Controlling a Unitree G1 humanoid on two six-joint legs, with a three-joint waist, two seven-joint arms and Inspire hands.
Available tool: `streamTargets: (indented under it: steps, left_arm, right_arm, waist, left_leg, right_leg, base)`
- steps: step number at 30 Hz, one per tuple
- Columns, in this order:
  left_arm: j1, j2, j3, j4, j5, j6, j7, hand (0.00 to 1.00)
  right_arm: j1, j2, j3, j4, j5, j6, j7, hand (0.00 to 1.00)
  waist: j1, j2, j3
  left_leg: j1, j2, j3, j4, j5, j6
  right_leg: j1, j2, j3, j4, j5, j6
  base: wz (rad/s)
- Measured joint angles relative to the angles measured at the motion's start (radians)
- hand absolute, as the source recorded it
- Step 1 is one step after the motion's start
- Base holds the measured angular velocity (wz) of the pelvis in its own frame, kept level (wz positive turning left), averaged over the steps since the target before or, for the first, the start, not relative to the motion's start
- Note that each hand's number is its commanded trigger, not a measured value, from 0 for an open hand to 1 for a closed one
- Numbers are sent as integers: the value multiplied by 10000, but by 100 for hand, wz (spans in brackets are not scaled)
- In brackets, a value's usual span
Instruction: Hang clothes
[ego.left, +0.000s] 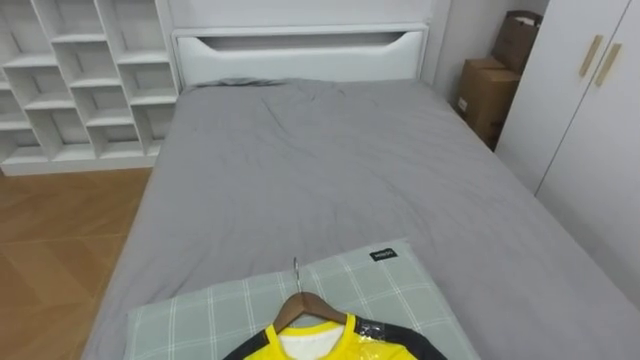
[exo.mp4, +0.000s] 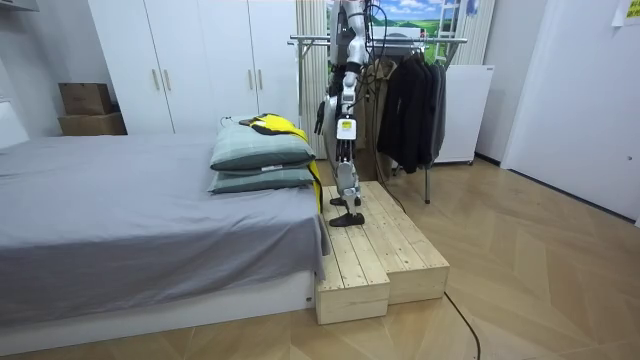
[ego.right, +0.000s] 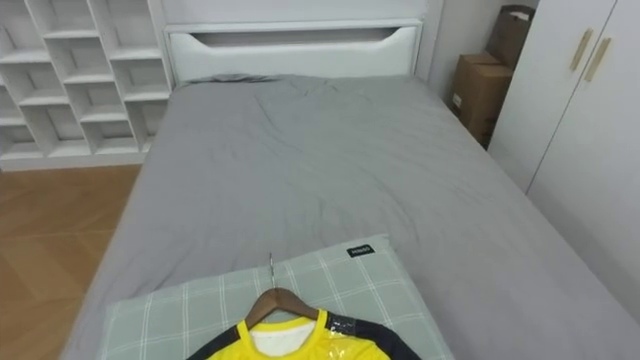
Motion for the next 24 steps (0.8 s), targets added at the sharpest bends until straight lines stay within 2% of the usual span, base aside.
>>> streamTargets:
  steps: [3,6,11,16,19,24]
  left_arm:
    - [-36,-19,319,-143,31,-53,816,0]
    - [-66,15,935,-639,31,-136,1857,0]
    - [-314,144,1400,-834,77,-709,3567,0]
    - [-480,161,1325,-1061,77,-914,4720,0]
    - [-424,163,1172,-1589,369,-943,5198,0]
    - [-475,180,796,-2261,1128,-1434,6152,0]
  right_arm:
    - [-10,0,30,-9,2,-8,-187,0]
    - [-5,-13,19,-31,-36,10,-201,0]
    - [84,-44,12,-97,-87,-27,-269,0]
    - [112,-60,38,-108,-88,-78,-269,0]
    - [118,-62,27,-119,-127,-122,-282,0]
    - [159,-73,49,-246,-78,-288,-286,0]
  waist:
    - [32,66,-12]
    - [63,63,-11]
    - [137,106,-25]
    - [148,147,-54]
    - [145,154,-64]
    - [126,173,-86]
  left_leg:
    - [4,-8,-65,12,0,-1]
    - [6,-16,-192,-17,1,-1]
    - [-3,-32,-235,-27,7,-3]
    - [-46,-70,-305,-33,11,3]
    - [-94,-95,-368,-27,17,13]
    - [-158,-106,-439,-26,24,16]
  right_leg:
    - [49,-4,-51,4,0,0]
    - [52,-6,-137,3,-1,0]
    - [59,-7,-173,-3,0,0]
    - [49,-35,-252,-12,-1,1]
    - [36,-51,-300,-23,-10,15]
    - [51,-55,-320,-3,-11,19]
  base:
    - [7]
    - [8]
    - [0]
    - [3]
    - [7]
    - [3]
